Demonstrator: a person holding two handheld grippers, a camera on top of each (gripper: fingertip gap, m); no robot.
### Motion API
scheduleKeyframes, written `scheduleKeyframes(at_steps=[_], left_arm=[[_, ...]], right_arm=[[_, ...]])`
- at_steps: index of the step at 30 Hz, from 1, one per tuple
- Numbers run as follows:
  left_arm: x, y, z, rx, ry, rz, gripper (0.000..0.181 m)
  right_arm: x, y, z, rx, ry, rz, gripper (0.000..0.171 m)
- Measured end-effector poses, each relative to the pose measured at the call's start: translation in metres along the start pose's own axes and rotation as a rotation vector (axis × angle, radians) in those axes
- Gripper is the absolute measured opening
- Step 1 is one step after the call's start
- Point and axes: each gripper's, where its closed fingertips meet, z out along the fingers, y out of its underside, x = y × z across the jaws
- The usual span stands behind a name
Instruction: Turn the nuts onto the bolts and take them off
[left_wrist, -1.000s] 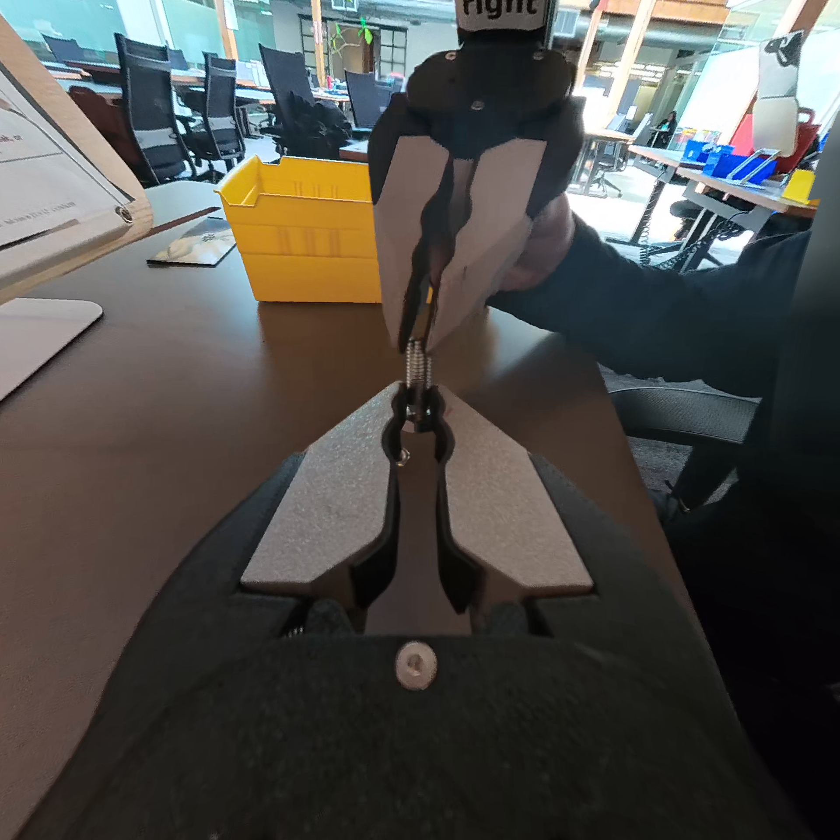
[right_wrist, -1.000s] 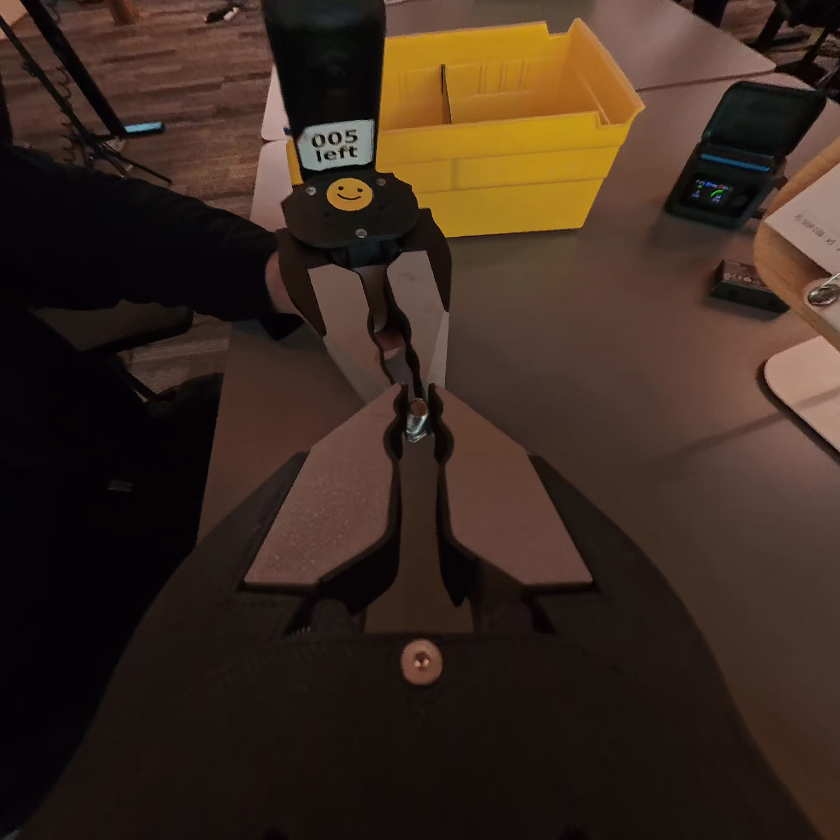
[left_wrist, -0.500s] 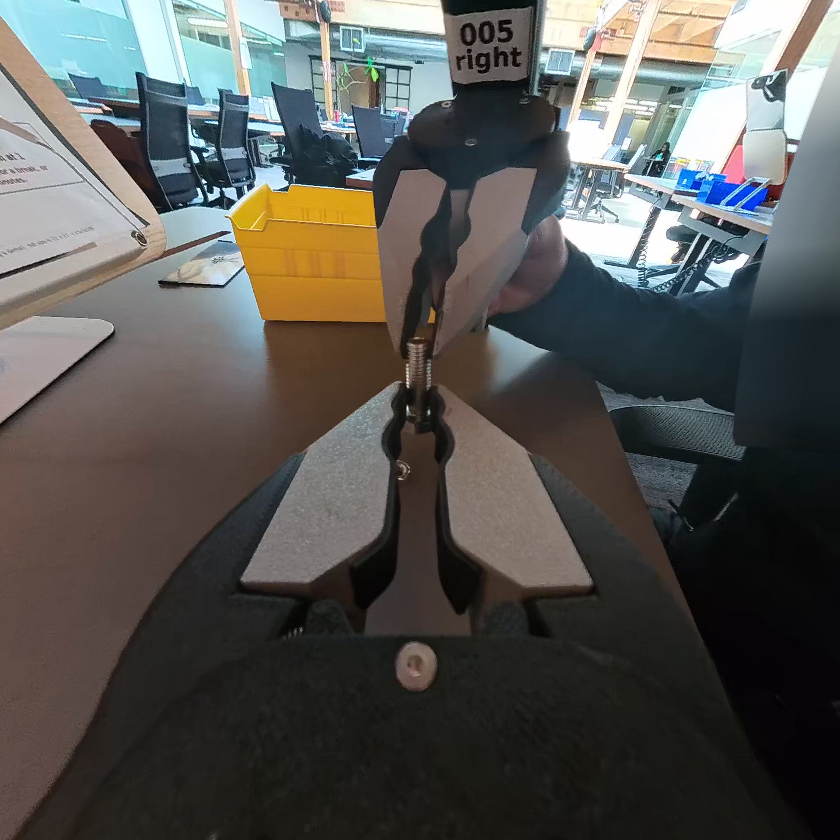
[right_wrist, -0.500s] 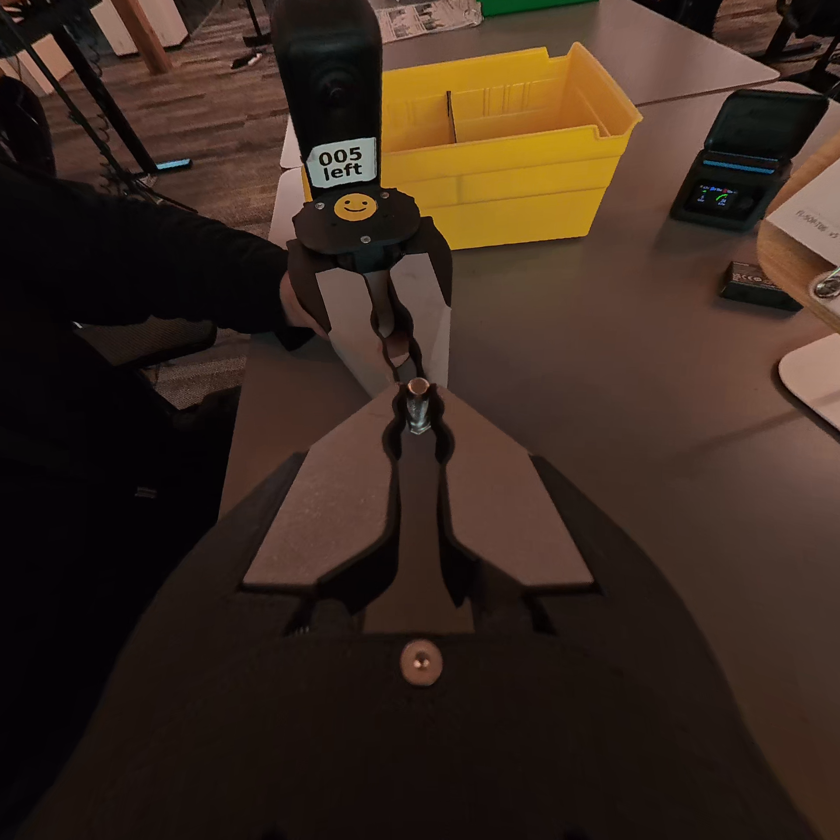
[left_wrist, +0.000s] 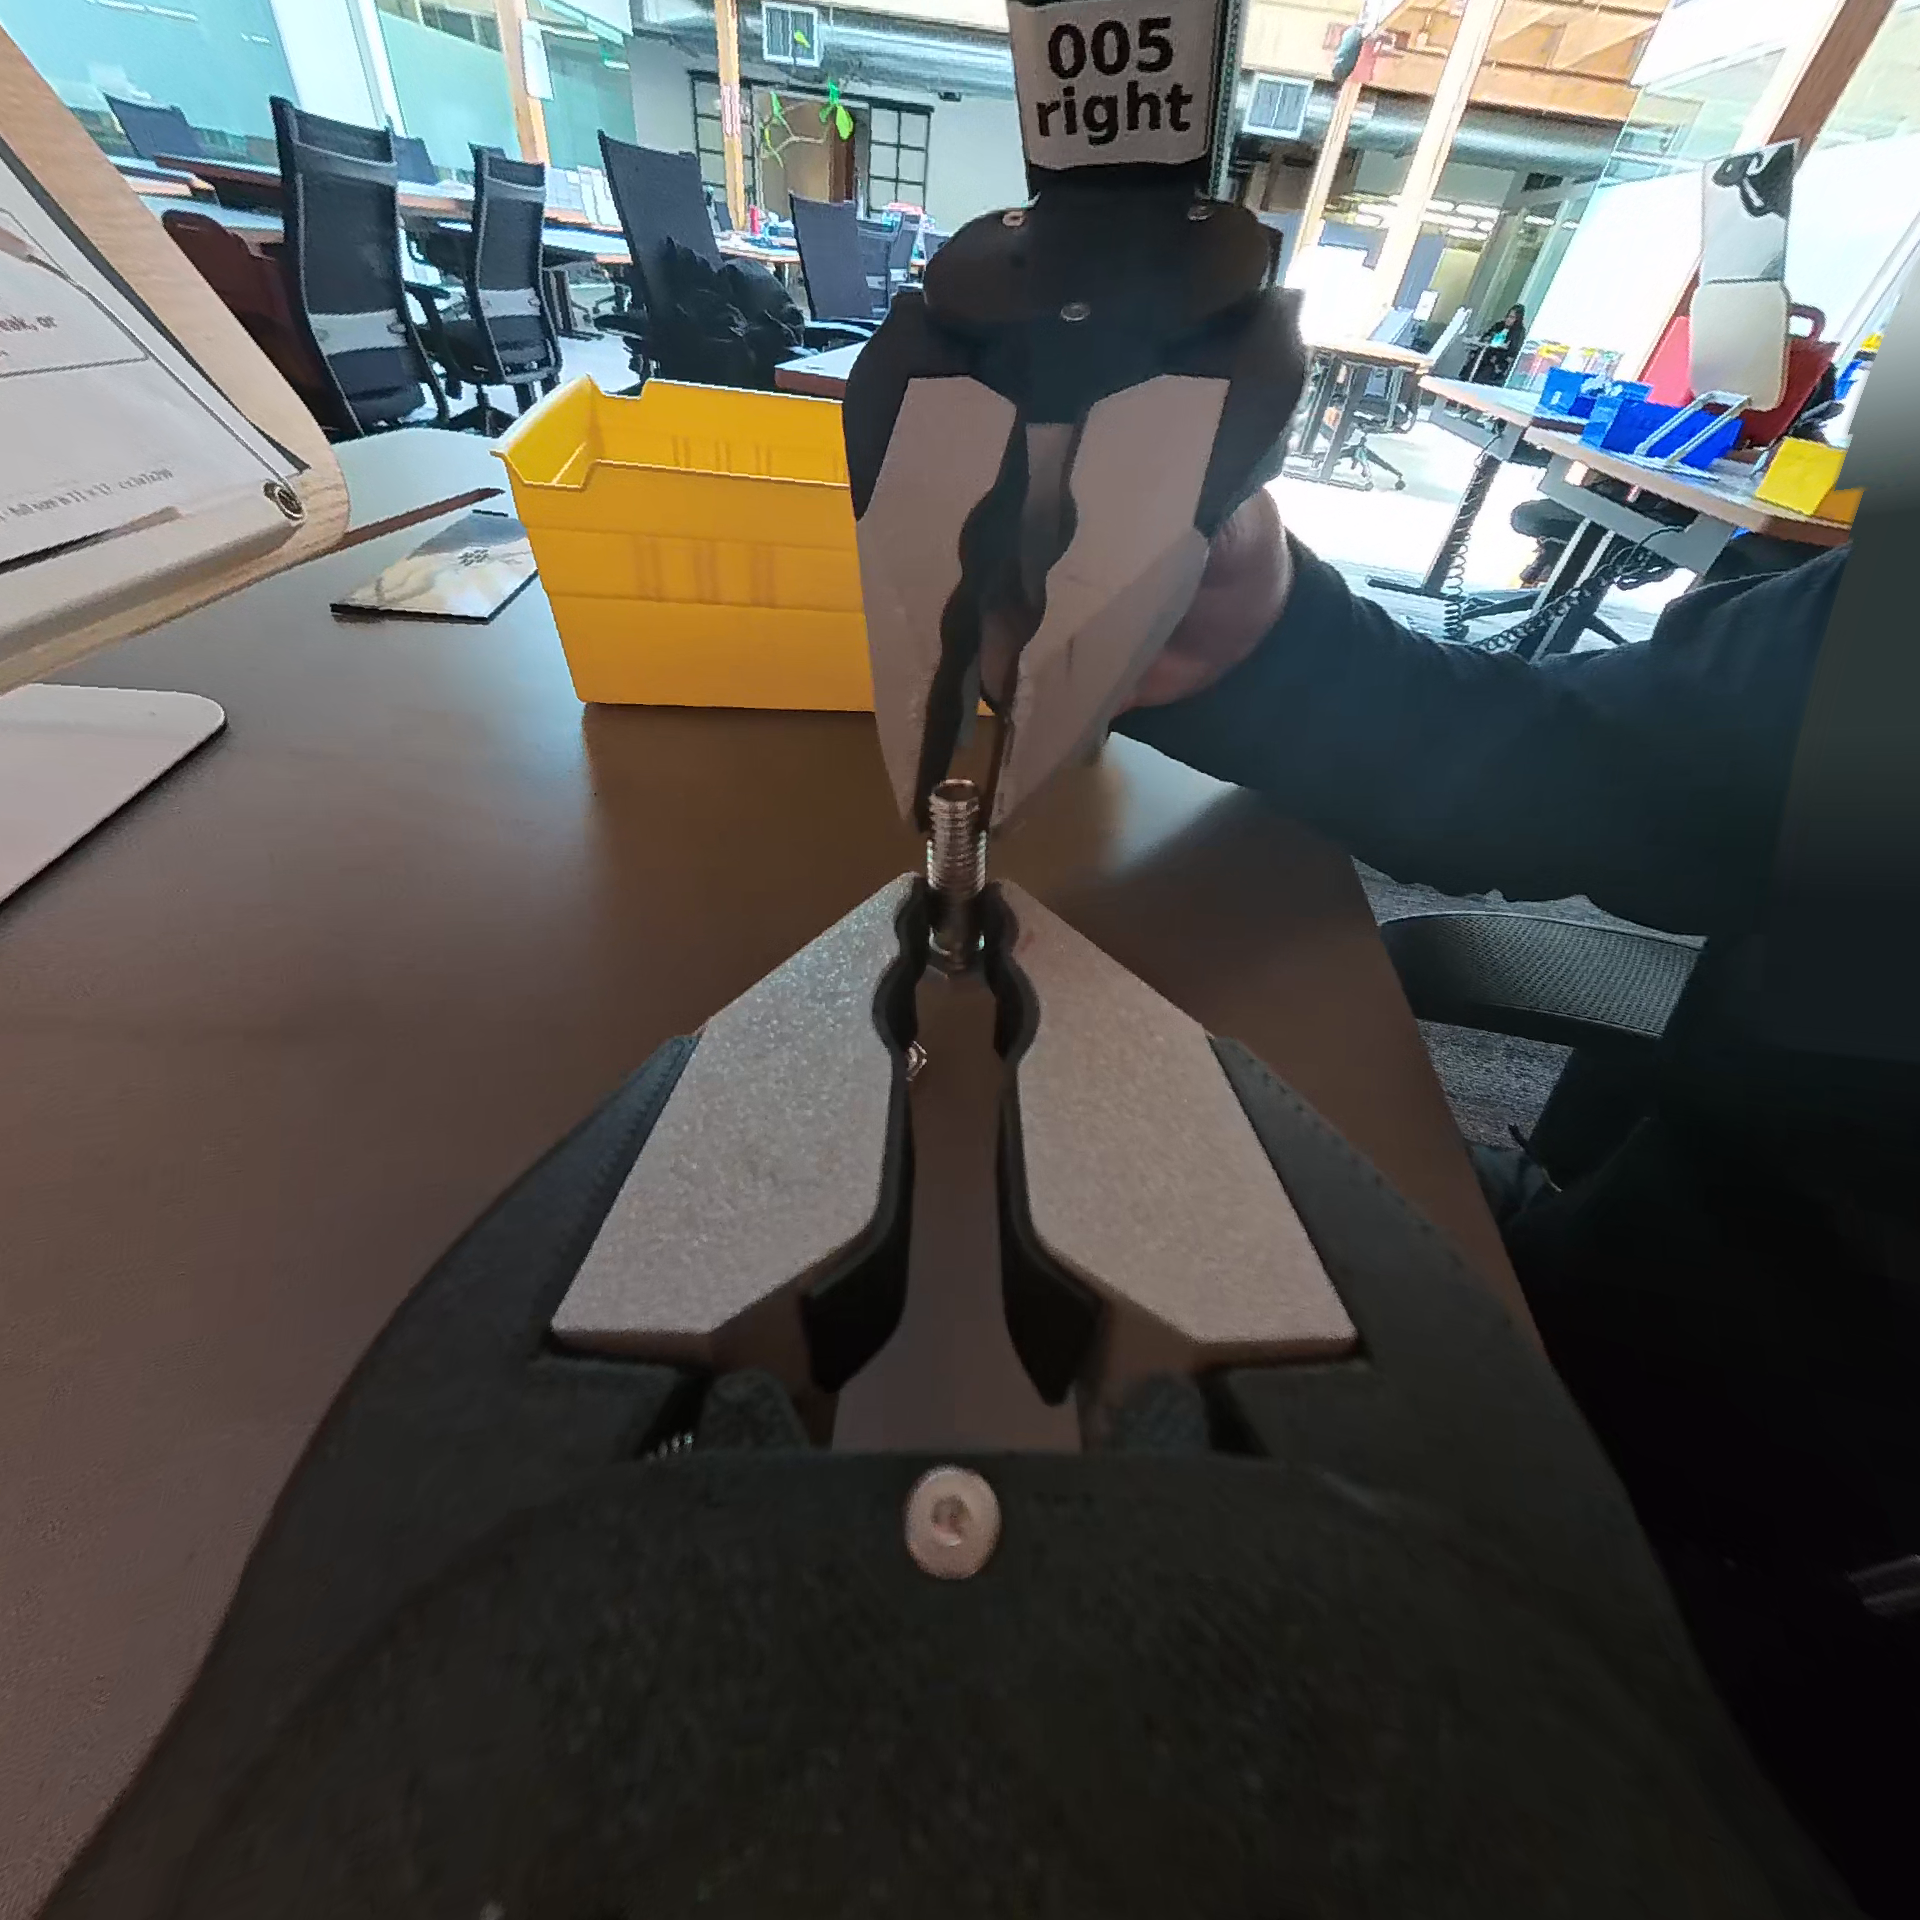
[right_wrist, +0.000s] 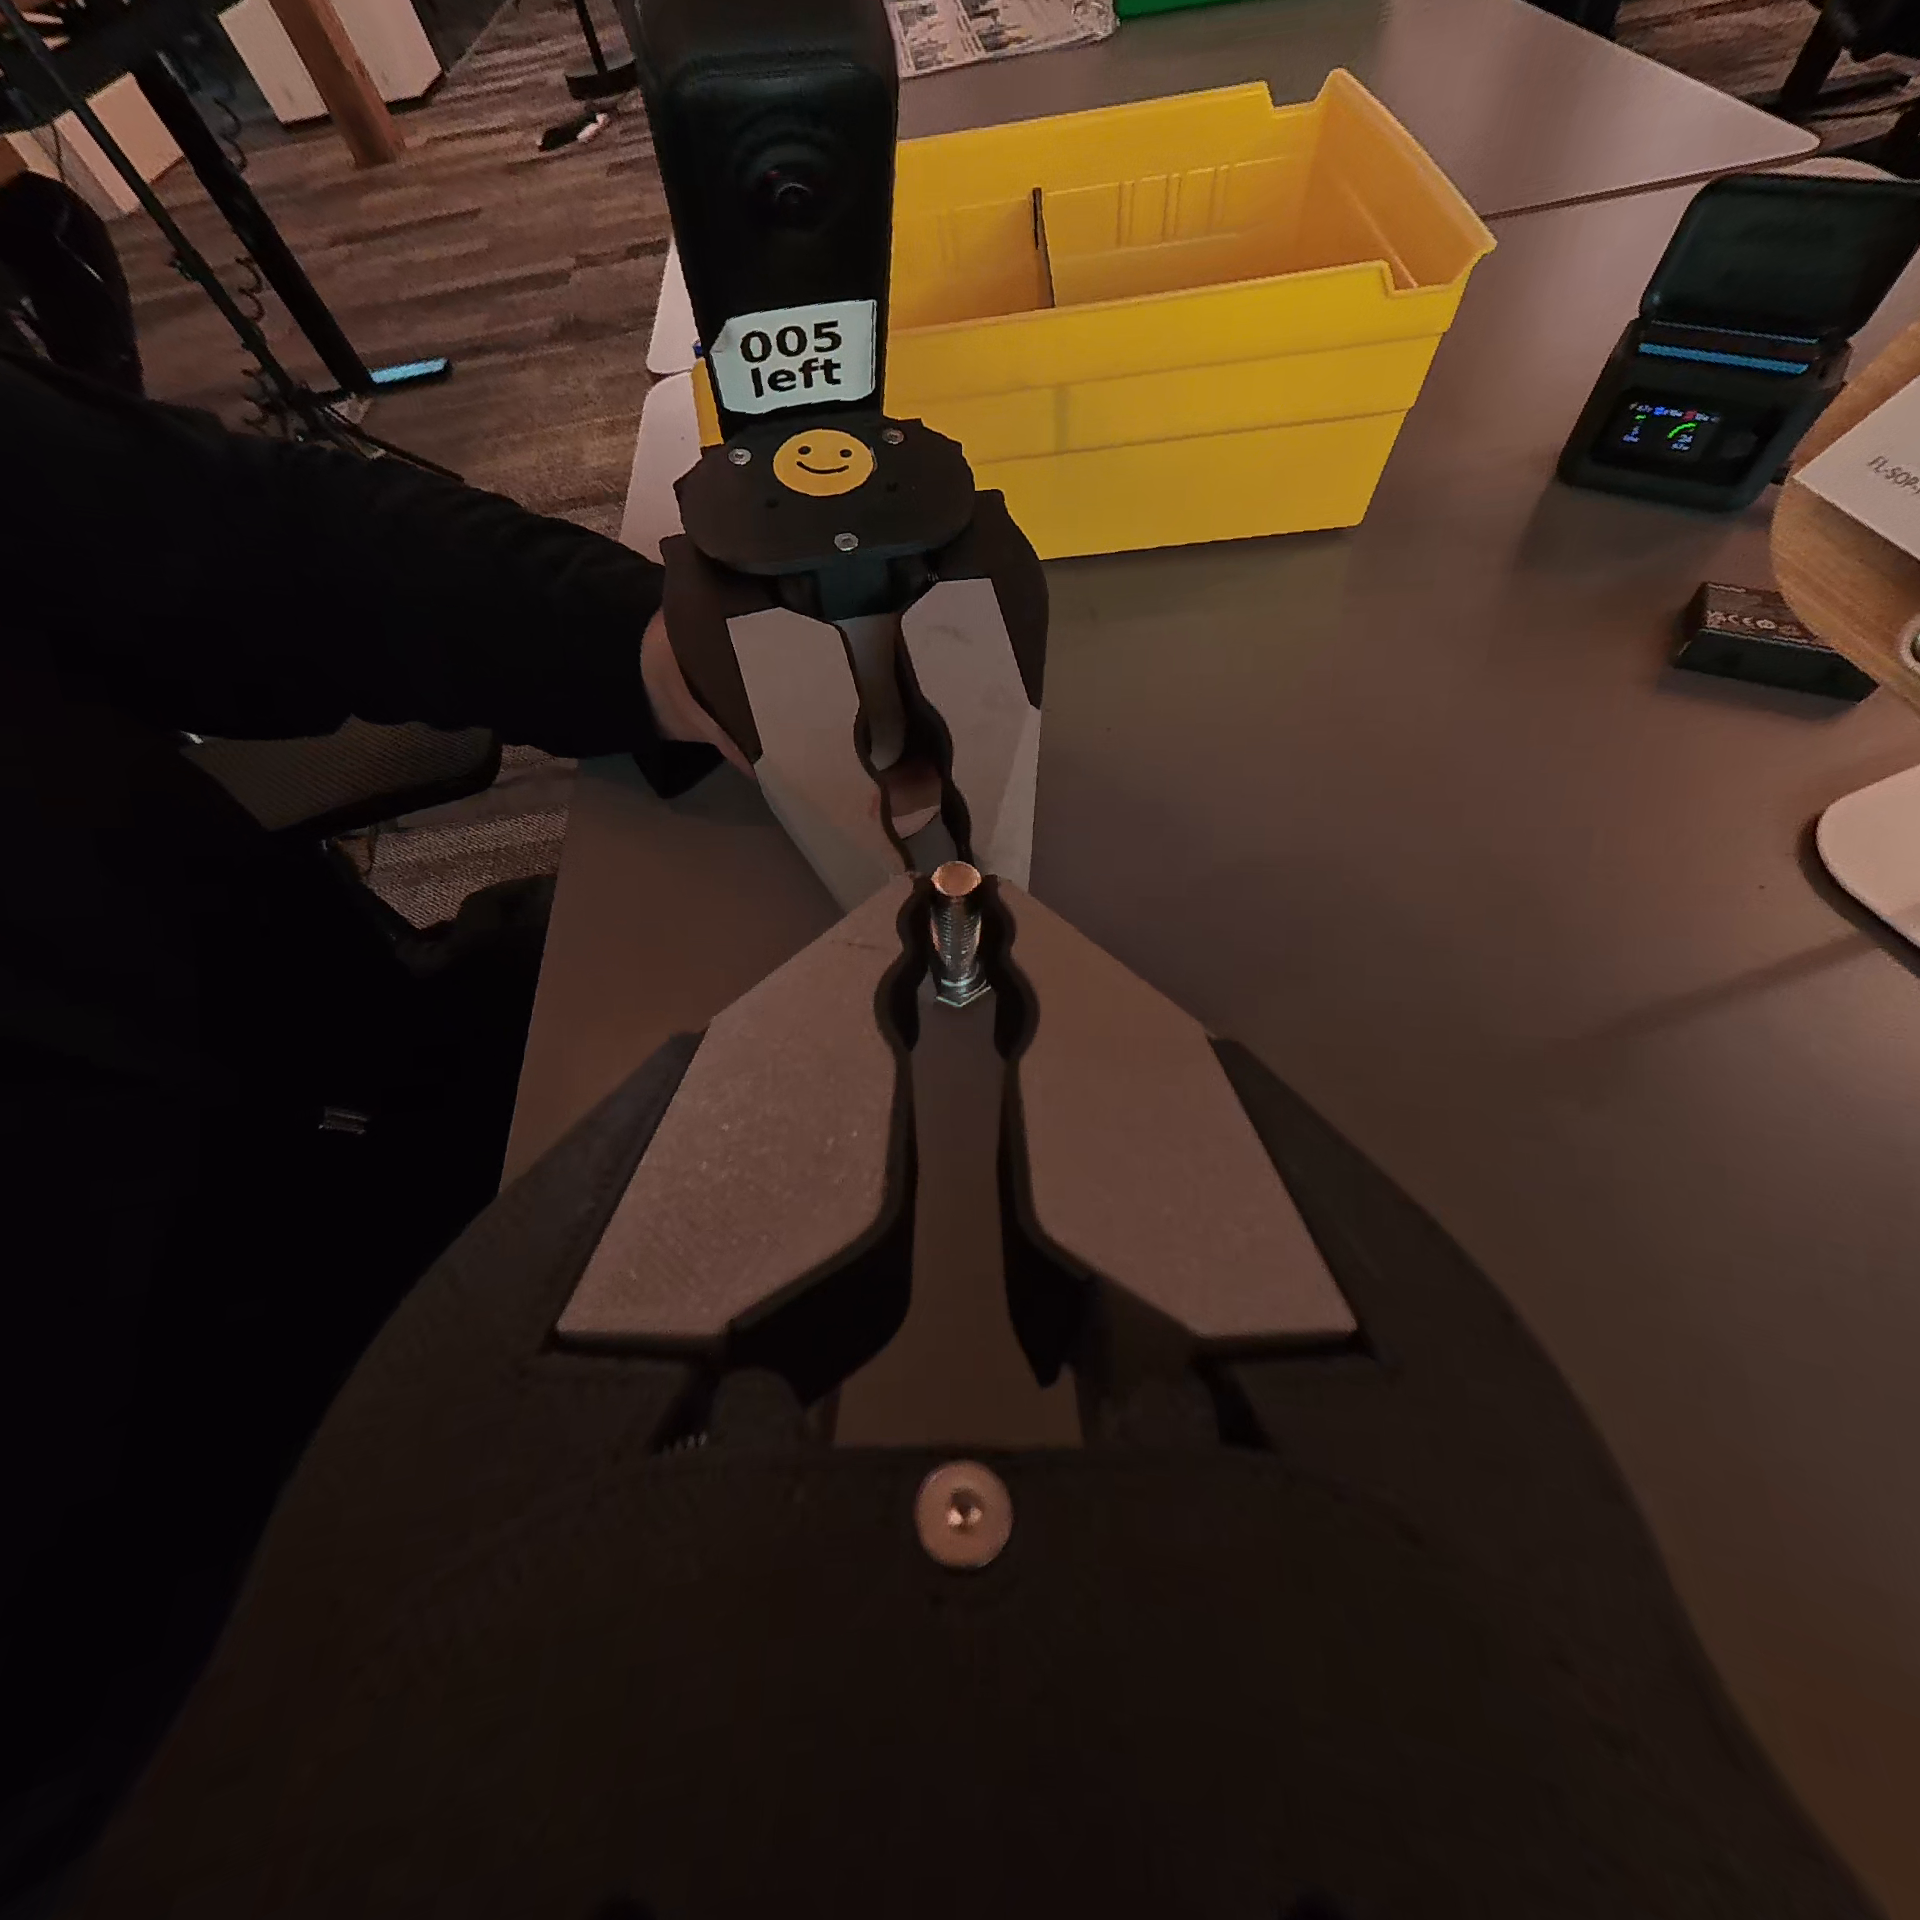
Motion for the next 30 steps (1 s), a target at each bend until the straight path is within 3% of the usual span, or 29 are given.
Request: scheduleKeyframes(at_steps=[30], left_arm=[[-0.005,0.011,0.002,-0.075,-0.008,-0.039,0.008]], right_arm=[[0.005,0.007,0.007,0.073,-0.033,0.029,0.005]])
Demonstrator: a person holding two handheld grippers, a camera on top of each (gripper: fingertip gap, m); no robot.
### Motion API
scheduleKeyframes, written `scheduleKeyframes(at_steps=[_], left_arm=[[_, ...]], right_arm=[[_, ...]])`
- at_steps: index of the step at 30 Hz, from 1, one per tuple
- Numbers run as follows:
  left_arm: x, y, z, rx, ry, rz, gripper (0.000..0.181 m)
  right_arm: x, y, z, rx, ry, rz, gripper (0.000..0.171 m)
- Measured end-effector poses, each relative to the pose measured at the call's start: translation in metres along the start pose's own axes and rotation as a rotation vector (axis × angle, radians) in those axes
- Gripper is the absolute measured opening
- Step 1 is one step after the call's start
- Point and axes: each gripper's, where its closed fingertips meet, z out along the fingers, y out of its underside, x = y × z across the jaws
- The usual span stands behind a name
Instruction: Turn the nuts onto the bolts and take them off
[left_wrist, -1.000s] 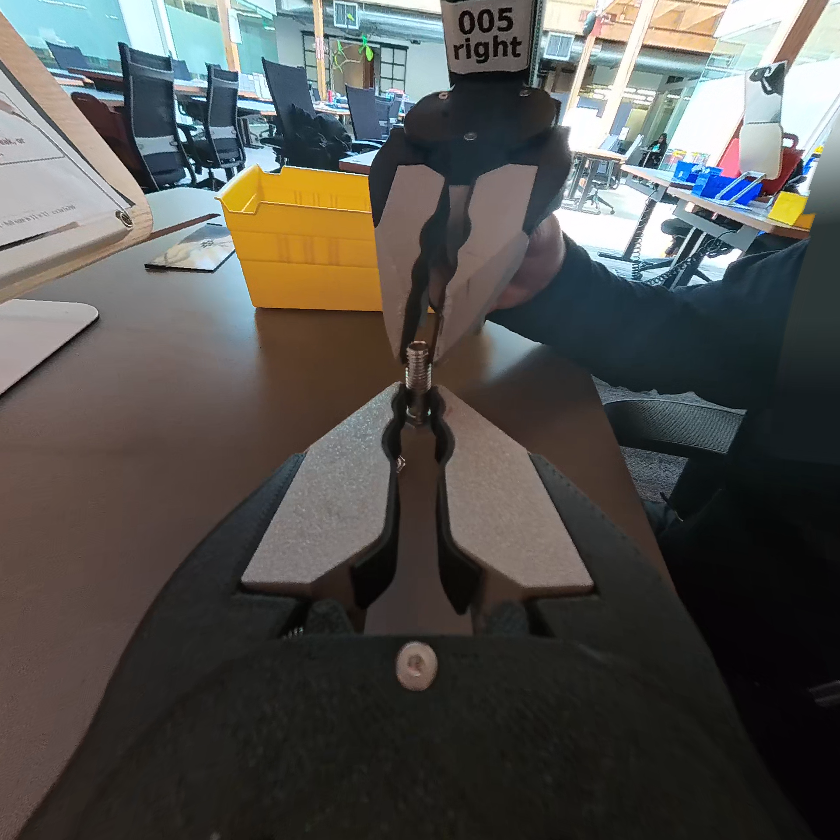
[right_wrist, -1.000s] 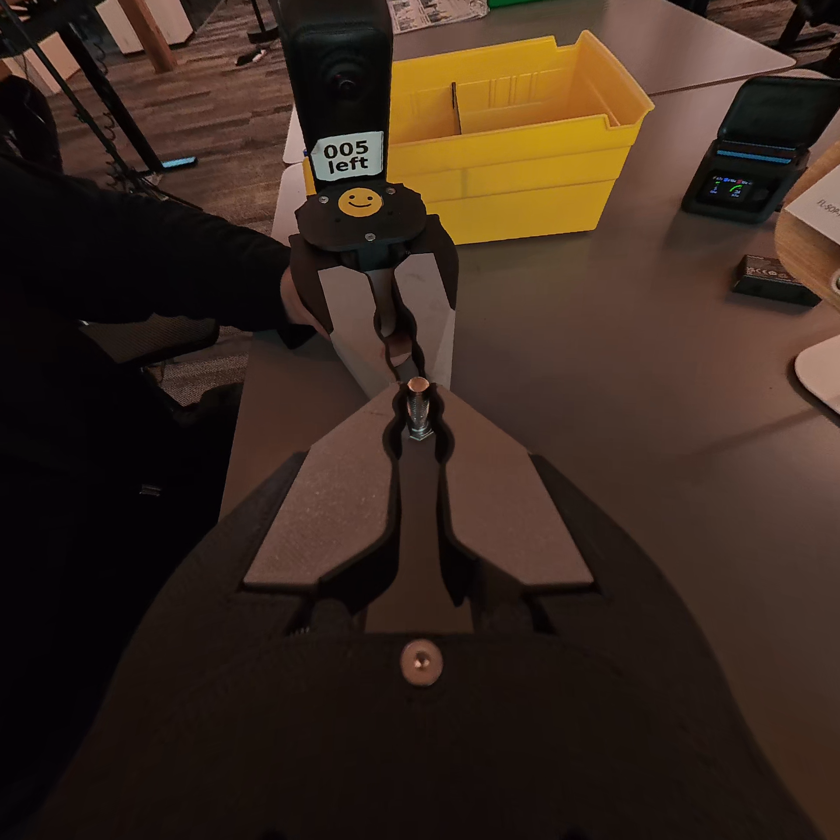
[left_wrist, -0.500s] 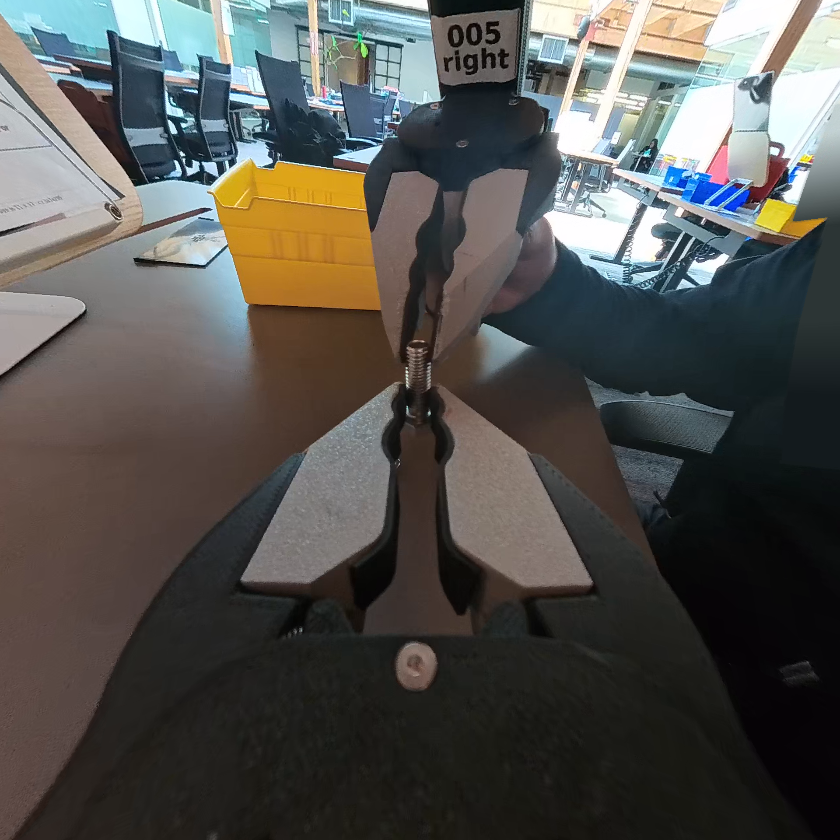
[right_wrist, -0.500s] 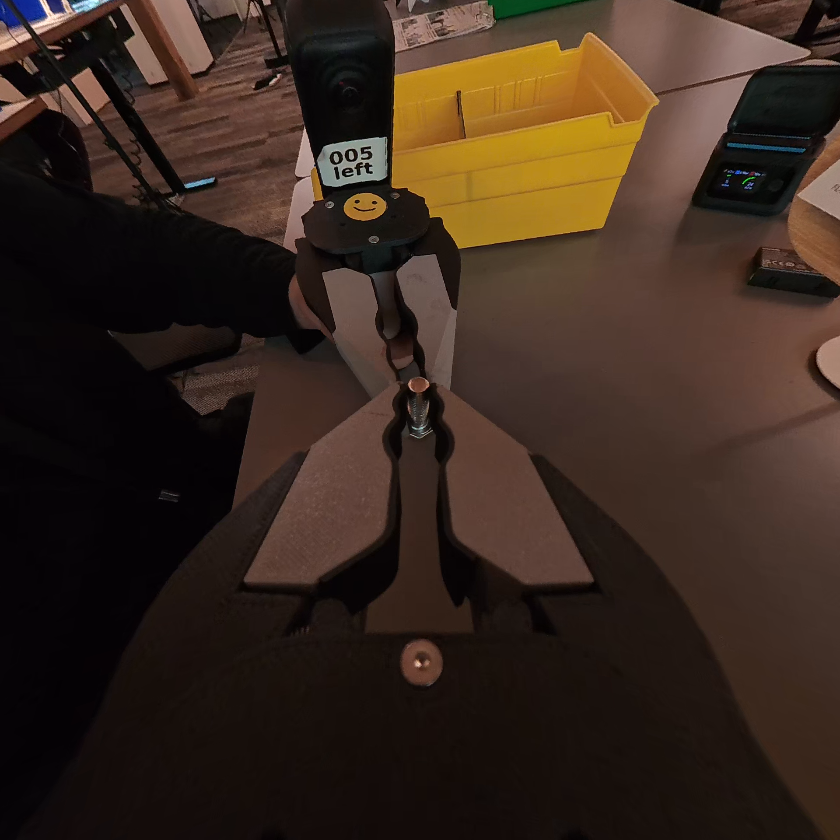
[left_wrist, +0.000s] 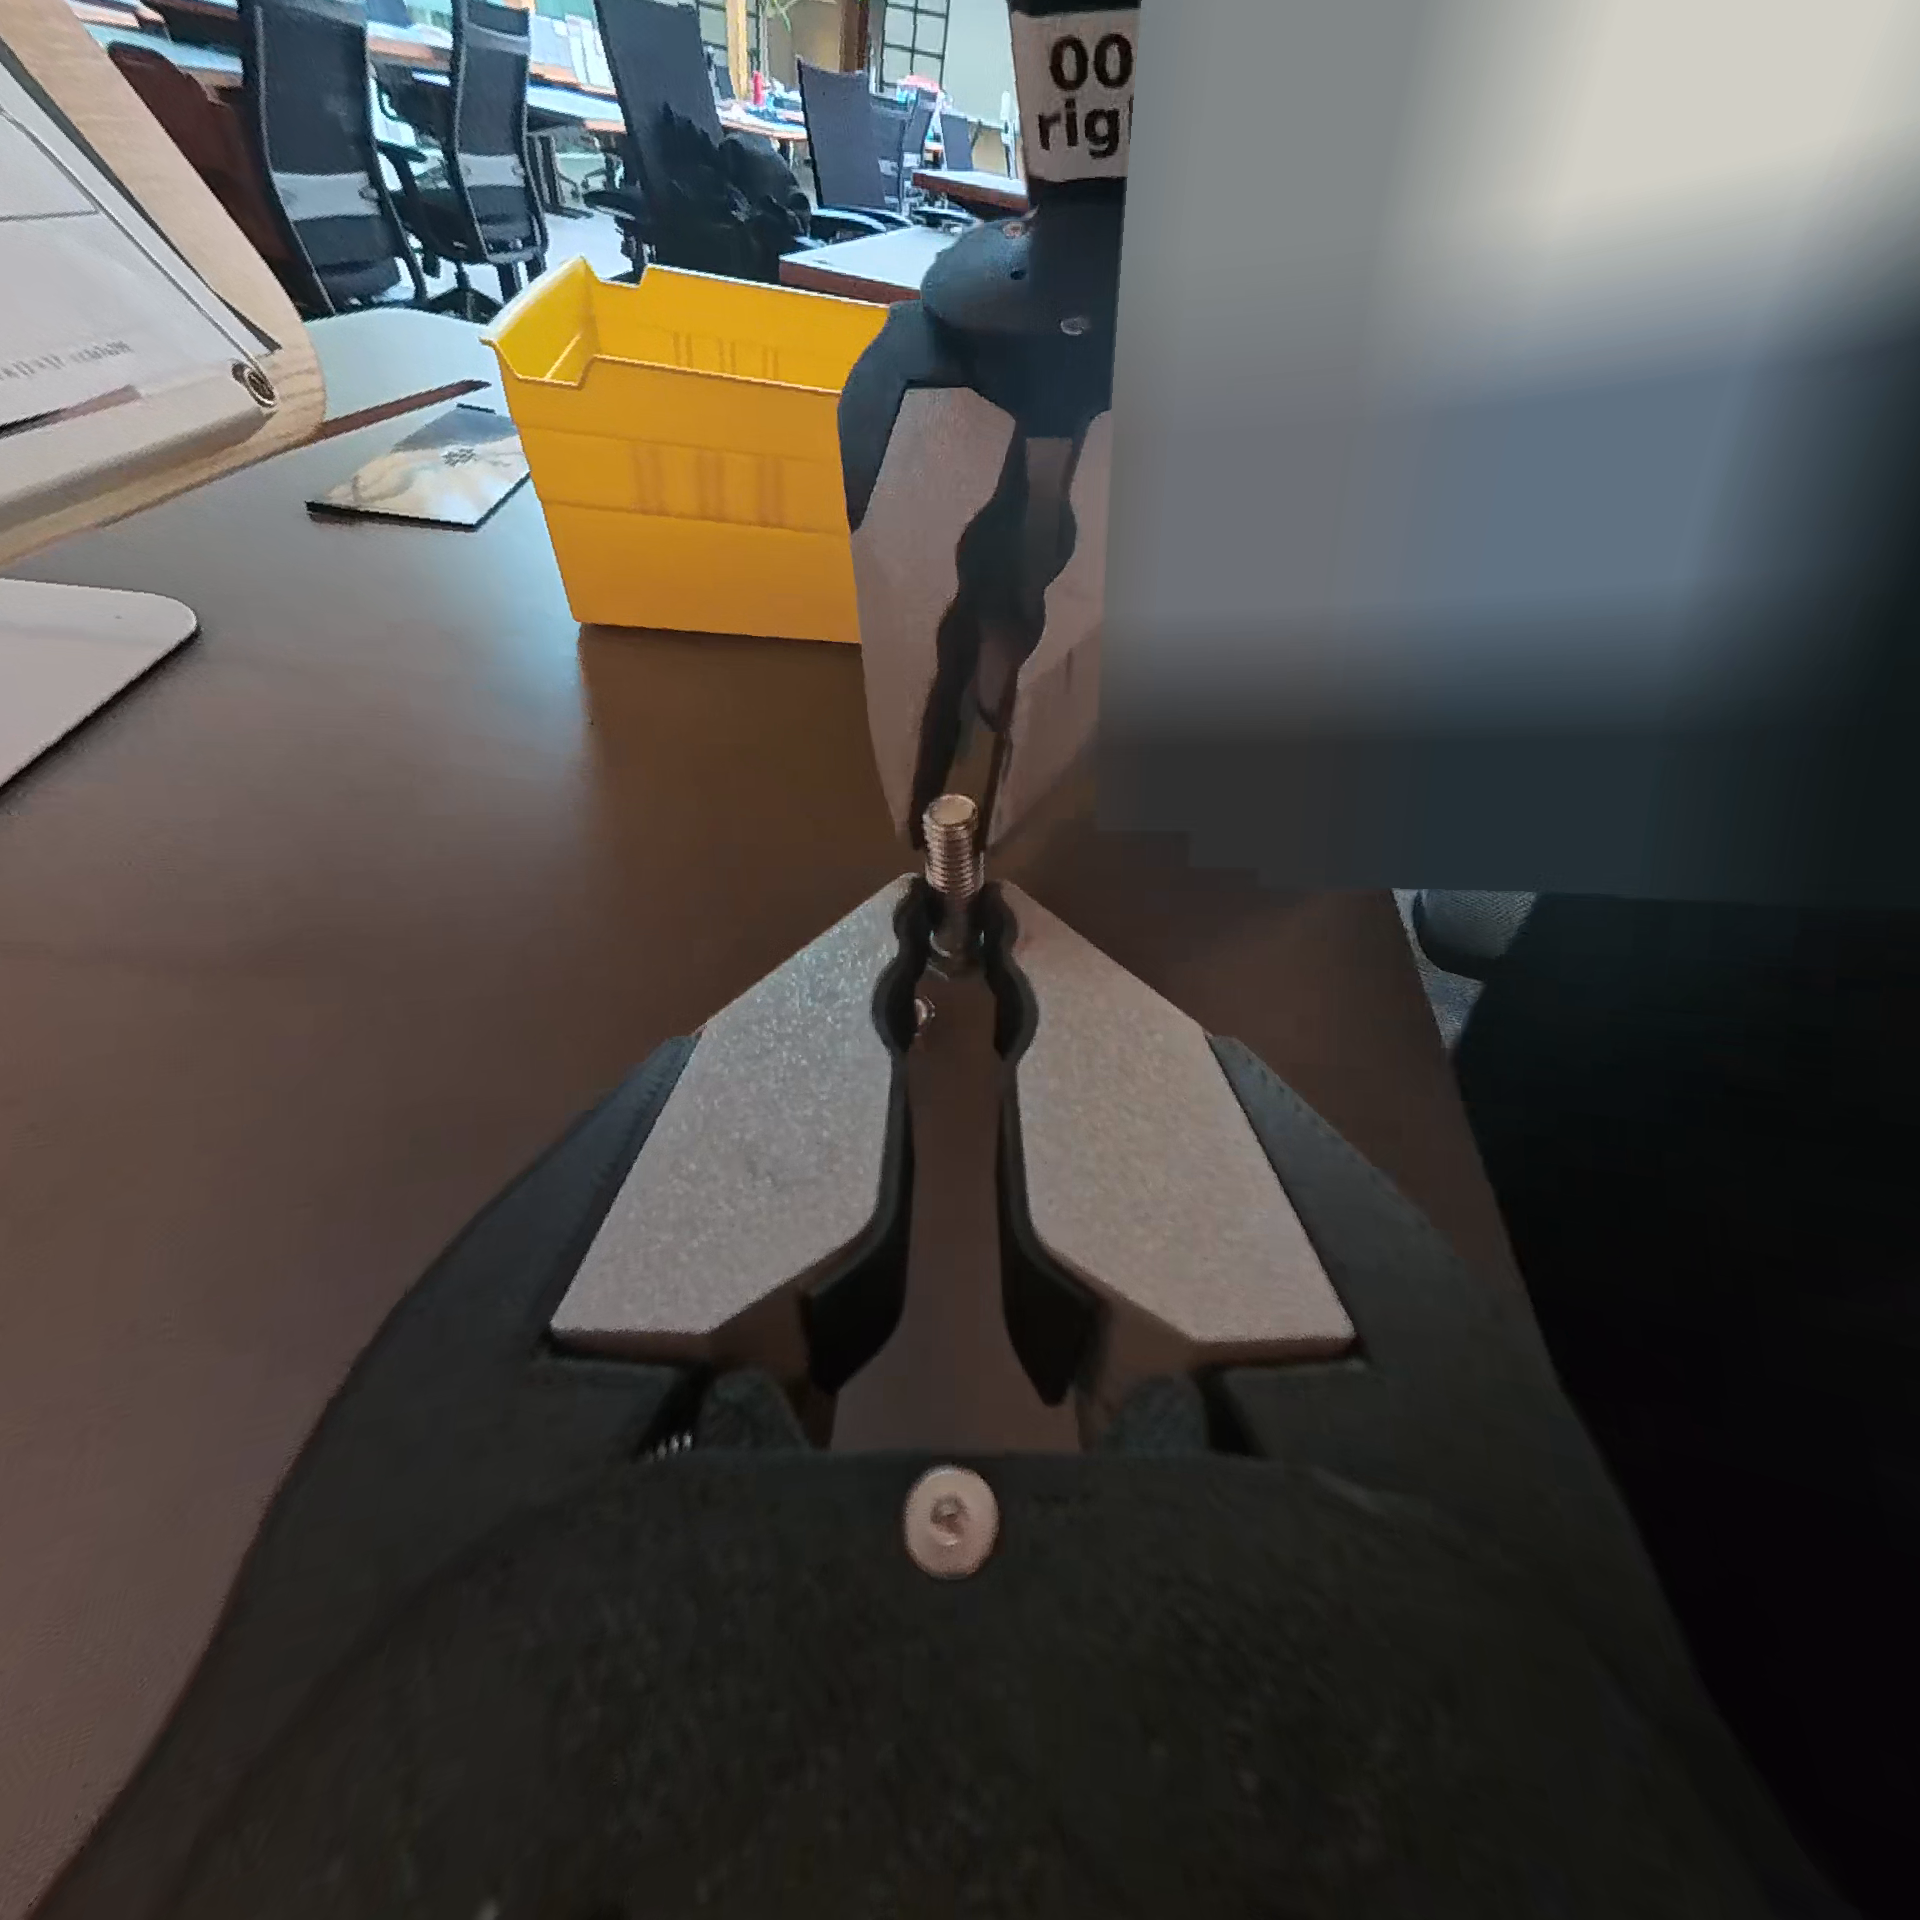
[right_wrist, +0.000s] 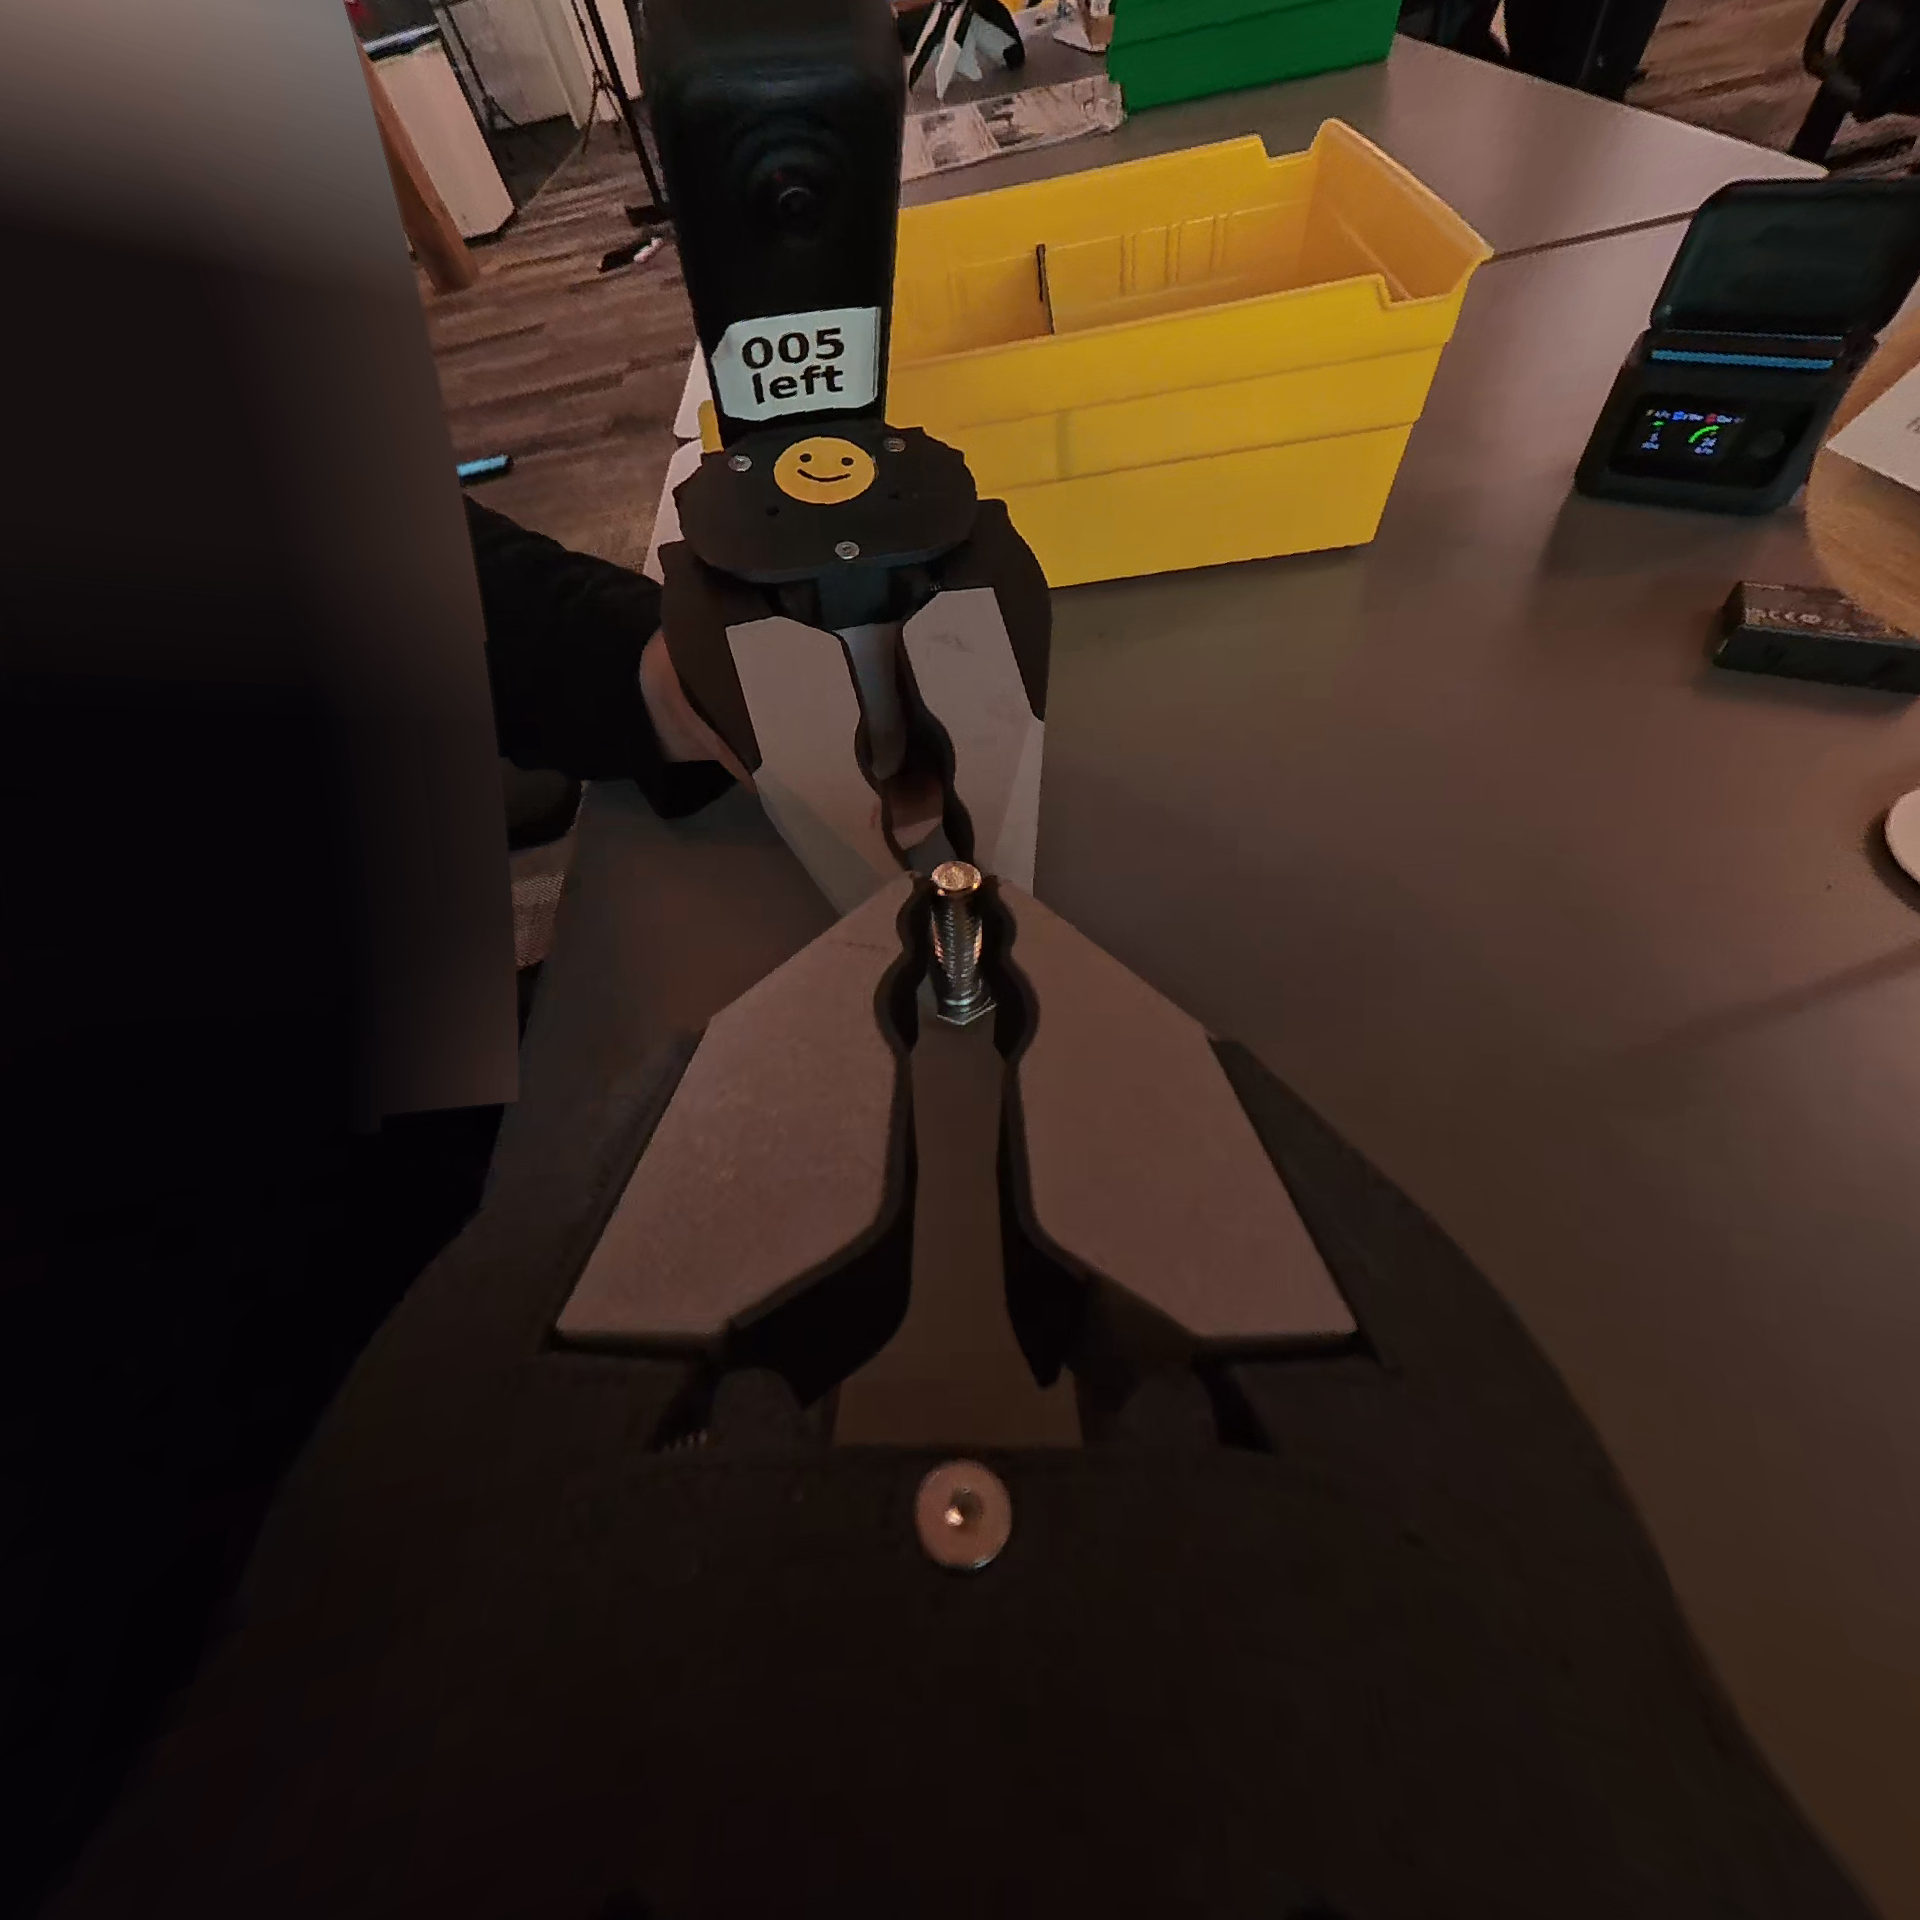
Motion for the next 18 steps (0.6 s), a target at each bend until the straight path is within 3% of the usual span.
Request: scheduleKeyframes(at_steps=[5,11,18], left_arm=[[-0.0028,0.0056,0.0050,-0.047,-0.025,0.038,0.008],[-0.0029,0.0019,-0.0015,-0.012,0.012,-0.024,0.007],[-0.0004,0.0004,-0.0021,-0.001,-0.014,0.013,0.008]], right_arm=[[0.0010,0.0049,0.0026,0.049,-0.047,-0.053,0.005],[0.0022,0.0003,0.0025,0.120,-0.151,0.104,0.006],[-0.0010,0.0007,-0.0026,0.051,-0.035,-0.049,0.005]])
